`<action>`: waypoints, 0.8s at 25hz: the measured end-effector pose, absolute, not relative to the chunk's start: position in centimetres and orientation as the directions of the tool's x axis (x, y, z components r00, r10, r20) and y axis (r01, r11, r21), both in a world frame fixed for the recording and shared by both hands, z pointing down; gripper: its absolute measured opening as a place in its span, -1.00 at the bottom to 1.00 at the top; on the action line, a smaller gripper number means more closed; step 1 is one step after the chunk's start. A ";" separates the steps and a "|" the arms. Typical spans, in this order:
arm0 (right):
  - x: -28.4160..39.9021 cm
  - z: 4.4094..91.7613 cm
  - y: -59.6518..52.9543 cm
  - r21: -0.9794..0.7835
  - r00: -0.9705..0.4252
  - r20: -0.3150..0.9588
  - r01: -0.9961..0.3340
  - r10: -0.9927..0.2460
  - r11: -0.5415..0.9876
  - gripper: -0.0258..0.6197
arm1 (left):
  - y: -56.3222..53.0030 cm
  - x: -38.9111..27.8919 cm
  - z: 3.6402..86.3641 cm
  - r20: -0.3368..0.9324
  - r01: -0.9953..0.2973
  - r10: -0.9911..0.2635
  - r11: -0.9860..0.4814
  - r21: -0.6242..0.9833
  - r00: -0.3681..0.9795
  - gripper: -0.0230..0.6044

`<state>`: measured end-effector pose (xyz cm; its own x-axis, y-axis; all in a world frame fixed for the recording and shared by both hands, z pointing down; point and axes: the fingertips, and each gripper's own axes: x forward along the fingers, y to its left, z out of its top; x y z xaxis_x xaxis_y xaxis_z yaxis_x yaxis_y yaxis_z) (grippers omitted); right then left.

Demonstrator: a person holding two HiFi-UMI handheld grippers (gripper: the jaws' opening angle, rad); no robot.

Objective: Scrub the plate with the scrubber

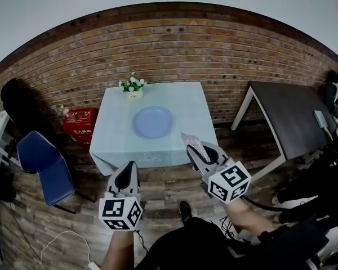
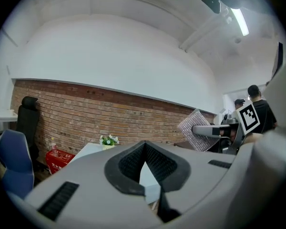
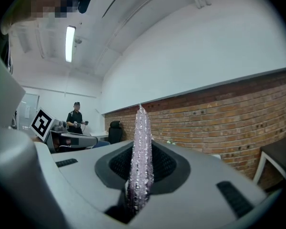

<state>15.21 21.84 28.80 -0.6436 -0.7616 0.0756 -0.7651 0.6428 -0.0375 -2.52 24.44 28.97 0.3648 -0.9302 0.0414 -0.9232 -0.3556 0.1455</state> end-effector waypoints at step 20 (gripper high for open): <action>19.8 31.0 7.1 -0.083 -0.710 0.093 -0.704 -0.698 0.705 -0.73 | 9.2 2.7 29.4 0.106 -0.949 -0.947 -0.290 0.125 0.303 -0.90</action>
